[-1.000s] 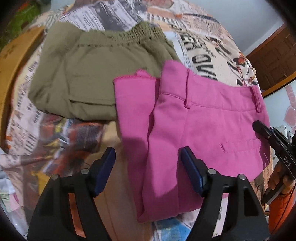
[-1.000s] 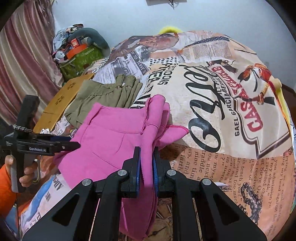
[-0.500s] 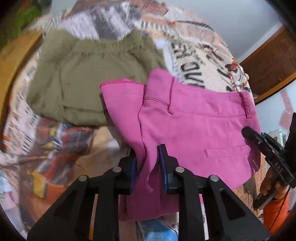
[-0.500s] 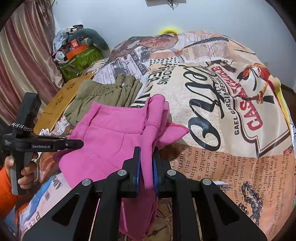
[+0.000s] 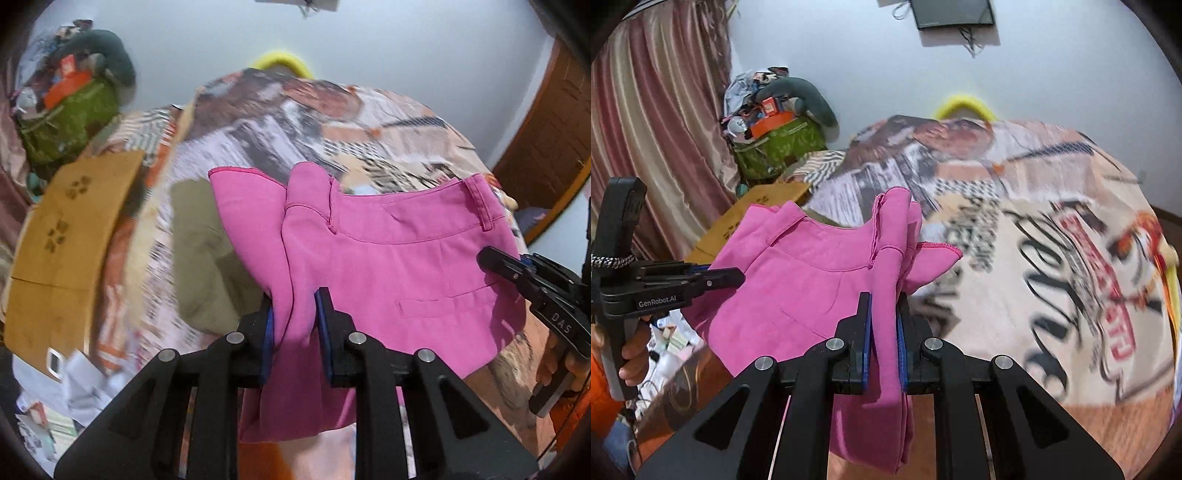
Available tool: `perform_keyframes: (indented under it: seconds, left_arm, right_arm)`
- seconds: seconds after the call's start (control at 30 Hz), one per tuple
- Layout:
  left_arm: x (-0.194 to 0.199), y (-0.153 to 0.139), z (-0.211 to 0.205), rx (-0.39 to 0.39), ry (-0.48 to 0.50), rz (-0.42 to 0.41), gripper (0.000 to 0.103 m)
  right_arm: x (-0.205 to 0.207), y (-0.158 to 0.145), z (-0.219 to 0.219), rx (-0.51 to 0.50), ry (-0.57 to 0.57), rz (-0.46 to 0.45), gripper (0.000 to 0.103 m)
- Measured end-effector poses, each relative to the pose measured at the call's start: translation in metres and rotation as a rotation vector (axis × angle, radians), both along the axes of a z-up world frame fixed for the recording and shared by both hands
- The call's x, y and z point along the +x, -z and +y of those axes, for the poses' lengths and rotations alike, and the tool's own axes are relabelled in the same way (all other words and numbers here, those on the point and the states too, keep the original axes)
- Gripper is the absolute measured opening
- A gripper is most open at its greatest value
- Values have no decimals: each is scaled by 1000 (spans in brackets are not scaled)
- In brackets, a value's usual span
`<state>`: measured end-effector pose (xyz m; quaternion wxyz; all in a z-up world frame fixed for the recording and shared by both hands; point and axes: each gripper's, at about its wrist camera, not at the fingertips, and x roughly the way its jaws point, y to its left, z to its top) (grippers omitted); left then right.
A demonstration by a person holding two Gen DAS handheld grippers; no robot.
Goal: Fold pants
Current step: 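Lower the folded pink pants onto the bed and open the left gripper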
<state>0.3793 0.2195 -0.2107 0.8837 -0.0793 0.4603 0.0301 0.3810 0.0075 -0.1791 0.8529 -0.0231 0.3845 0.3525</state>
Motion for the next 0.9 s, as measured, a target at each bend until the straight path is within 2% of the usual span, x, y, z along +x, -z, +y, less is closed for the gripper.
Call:
perform_keyframes:
  seconds: [0.13,0.27,0.43,0.53,0.7,0.83,0.9]
  left_arm:
    - [24,11,32,22,-55,18,21]
    - [43,33,55,28,-91,45,21]
    - [60,69,70,20,-108,94,23]
    - [61,85,75,15,-120,111,24]
    - [52,85,78,44,-123,85,34]
    - [44,82,85,96,-147,105,39]
    - [37,81,91,93,-167,121,40]
  right_arm:
    - [18,7,32,1,-15,5,10]
    - [34,28,58,-14,-19,37,10]
    - [46,52,74,-56,-30,39,10]
    - [52,68,76,-82,-34,76,11]
    - [52,75,62,-93,-10,86,21]
    - [45,67,50,-123,8,77,22]
    - [42,64,45,-146,7,79,23]
